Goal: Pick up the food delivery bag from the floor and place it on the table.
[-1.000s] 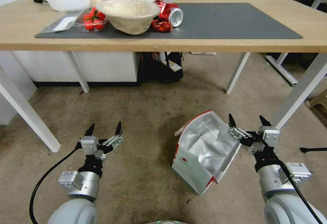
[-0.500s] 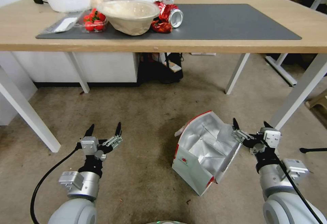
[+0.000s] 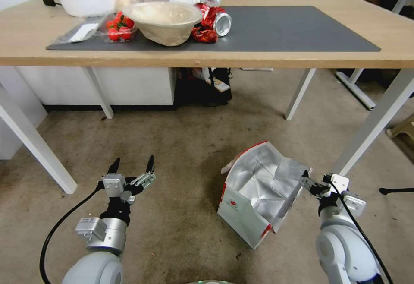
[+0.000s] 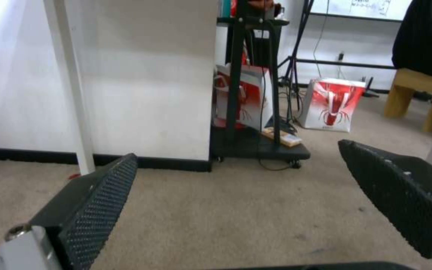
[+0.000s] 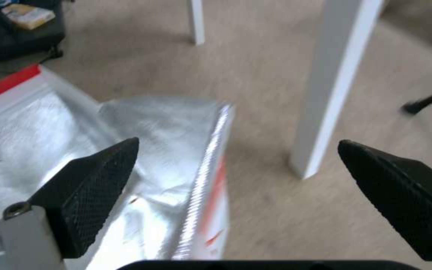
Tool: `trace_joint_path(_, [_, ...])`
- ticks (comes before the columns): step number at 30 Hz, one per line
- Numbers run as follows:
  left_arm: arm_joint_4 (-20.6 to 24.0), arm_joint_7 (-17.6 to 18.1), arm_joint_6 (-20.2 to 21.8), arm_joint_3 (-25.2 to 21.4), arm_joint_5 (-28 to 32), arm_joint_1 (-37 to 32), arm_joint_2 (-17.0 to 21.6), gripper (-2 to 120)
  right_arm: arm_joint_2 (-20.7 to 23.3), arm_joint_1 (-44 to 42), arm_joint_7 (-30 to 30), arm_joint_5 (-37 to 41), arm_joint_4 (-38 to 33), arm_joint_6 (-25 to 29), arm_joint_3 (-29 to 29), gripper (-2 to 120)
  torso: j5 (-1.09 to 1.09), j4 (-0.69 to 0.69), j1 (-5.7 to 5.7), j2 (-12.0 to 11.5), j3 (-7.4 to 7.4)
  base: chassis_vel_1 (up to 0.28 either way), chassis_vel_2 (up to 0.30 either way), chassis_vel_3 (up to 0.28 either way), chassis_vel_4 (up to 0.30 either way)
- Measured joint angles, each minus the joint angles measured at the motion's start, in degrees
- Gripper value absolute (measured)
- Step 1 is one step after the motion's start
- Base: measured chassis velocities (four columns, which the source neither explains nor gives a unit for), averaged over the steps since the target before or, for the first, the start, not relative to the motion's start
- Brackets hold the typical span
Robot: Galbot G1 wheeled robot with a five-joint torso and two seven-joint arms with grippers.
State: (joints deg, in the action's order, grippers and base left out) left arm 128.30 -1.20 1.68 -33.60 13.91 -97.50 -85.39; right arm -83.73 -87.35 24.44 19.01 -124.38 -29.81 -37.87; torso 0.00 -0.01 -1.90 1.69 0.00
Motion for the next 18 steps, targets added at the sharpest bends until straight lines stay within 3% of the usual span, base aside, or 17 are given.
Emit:
trace_joint_path(7, [-0.27,0.0,-0.85,-0.11,-0.02,-0.21,-0.22,100,0.08,5.11,4.72,7.5,7.0,-0.89,3.21,100,-0.01,0.01,-0.01,0.06,0.0,0.0,0.0,0.0,0.0])
trace_joint_path(15, [-0.32,0.0,-1.02,-0.41,-0.01,-0.24,-0.16,100,-0.46,11.12,9.05,10.85,14.5,-1.82,5.89,99,0.0,0.01,-0.02,0.11,0.0,0.0,0.0,0.0,0.0])
trace_joint_path(18, [-0.42,0.01,-1.05,-0.44,0.0,-0.21,-0.19,100,-0.58,12.32,10.08,11.73,15.89,-2.57,6.35,90,0.0,0.01,-0.02,0.12,0.0,0.0,0.0,0.0,0.0])
